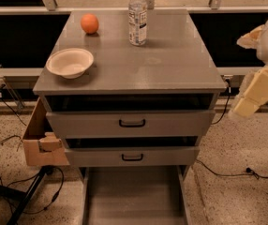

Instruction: Place blue plastic bottle into bottom drawer

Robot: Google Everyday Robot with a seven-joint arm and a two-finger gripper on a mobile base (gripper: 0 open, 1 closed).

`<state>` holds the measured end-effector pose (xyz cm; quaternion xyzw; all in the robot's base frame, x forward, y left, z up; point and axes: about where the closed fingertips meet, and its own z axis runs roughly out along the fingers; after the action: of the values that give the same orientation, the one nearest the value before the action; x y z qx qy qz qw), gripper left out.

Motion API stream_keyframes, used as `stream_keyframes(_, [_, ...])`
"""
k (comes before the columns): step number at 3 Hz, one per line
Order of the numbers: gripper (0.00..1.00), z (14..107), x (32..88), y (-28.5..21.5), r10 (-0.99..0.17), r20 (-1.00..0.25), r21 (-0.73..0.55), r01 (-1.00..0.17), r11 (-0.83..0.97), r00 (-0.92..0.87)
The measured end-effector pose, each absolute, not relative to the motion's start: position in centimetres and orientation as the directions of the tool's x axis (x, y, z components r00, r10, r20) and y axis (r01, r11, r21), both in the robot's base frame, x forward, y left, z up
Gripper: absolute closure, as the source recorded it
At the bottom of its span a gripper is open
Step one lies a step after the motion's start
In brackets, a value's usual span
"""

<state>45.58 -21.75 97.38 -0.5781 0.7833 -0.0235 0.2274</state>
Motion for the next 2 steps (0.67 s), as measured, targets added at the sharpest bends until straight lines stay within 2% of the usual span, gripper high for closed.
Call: stream_keyframes(2, [0.00, 97.7, 52.7, -22.3, -0.729, -0.647, -0.344, -0.767, 0.541, -0.224])
